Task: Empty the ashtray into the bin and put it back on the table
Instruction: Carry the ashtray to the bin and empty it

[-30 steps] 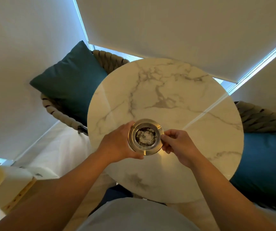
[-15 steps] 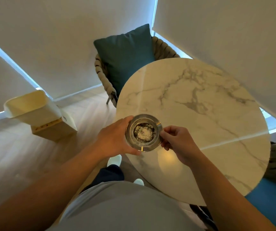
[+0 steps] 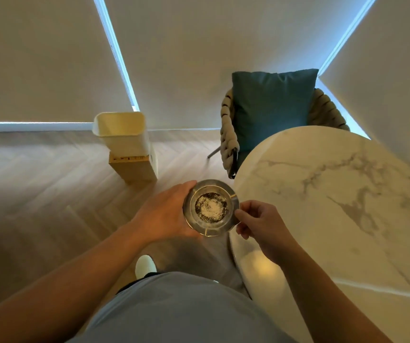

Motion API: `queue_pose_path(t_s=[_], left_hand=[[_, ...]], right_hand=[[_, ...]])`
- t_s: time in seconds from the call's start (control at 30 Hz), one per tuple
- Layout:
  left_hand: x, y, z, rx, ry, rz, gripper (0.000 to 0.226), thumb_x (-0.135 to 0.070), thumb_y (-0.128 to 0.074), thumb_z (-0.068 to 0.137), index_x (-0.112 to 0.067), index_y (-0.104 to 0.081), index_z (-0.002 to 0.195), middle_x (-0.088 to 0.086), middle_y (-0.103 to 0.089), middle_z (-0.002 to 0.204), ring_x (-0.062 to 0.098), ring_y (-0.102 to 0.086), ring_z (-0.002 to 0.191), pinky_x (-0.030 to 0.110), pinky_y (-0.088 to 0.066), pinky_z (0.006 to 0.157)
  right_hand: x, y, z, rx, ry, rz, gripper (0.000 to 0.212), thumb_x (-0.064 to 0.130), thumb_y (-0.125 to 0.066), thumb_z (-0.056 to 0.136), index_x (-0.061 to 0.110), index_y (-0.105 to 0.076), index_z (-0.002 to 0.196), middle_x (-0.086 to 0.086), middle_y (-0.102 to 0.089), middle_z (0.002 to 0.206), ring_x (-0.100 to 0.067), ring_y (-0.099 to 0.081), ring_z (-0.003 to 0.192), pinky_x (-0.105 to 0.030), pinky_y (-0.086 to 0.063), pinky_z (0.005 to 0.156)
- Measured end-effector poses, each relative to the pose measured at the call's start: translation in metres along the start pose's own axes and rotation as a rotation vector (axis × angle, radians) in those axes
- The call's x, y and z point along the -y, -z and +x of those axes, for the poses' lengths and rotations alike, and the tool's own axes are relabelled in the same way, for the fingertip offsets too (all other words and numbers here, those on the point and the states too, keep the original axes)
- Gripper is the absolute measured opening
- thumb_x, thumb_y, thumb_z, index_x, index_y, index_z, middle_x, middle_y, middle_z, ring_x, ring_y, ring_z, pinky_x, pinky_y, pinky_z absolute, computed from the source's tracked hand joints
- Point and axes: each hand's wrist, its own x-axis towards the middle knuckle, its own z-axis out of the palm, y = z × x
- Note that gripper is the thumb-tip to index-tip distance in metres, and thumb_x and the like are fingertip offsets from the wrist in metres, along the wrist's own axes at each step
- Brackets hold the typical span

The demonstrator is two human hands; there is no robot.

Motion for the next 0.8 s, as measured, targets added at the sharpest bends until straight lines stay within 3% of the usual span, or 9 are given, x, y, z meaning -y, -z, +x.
queue_pose_path(t_s=[0.1,0.23,0.43,0.6,0.8], left_hand=[[0.032,0.023,-0.011,-0.038,0.053,-0.005,0.100,-0.081,-0.075,0.043,-0.044,-0.039,0.130,-0.021,-0.059,0.117,0.003,-0.057,0.102,0.036,-0.054,0.085],[0.079,0.058,-0.026,-0.070,0.111,0.004,0.109,-0.079,-0.077,0.039,-0.043,-0.036,0.134,-0.021,-0.057,0.121,0.003,-0.055,0.105,0.036,-0.053,0.086],[0.139,0.101,-0.046,-0.110,0.162,0.005,0.111,-0.079,-0.078,0.035,-0.050,-0.032,0.132,-0.027,-0.056,0.118,-0.004,-0.052,0.099,0.019,-0.043,0.075],[0.185,0.131,-0.057,-0.120,0.210,0.009,0.111,-0.078,-0.080,0.037,-0.051,-0.032,0.133,-0.025,-0.055,0.123,0.000,-0.053,0.105,0.031,-0.050,0.084],[0.222,0.149,-0.062,-0.121,0.265,-0.010,0.113,-0.080,-0.078,0.038,-0.047,-0.032,0.136,-0.025,-0.055,0.124,0.000,-0.053,0.106,0.029,-0.049,0.085]], right_hand=[[0.014,-0.036,0.018,0.051,0.008,-0.038,0.009,0.005,-0.060,0.092,0.001,-0.067,0.089,-0.027,-0.068,0.078,-0.020,-0.057,0.054,-0.029,-0.048,0.052],[0.032,-0.089,0.041,0.111,0.028,-0.135,0.010,0.011,-0.060,0.093,0.008,-0.068,0.091,-0.019,-0.071,0.078,-0.017,-0.060,0.057,-0.027,-0.053,0.056],[0.056,-0.161,0.068,0.158,0.044,-0.202,0.008,0.011,-0.059,0.093,0.012,-0.068,0.093,-0.013,-0.073,0.077,-0.016,-0.063,0.058,-0.023,-0.055,0.056],[0.075,-0.212,0.090,0.211,0.032,-0.205,0.009,0.010,-0.059,0.094,0.009,-0.067,0.095,-0.018,-0.072,0.080,-0.021,-0.063,0.061,-0.027,-0.054,0.058],[0.087,-0.248,0.118,0.268,-0.001,-0.215,0.008,0.009,-0.060,0.093,0.008,-0.068,0.095,-0.019,-0.072,0.080,-0.020,-0.063,0.060,-0.026,-0.055,0.057]])
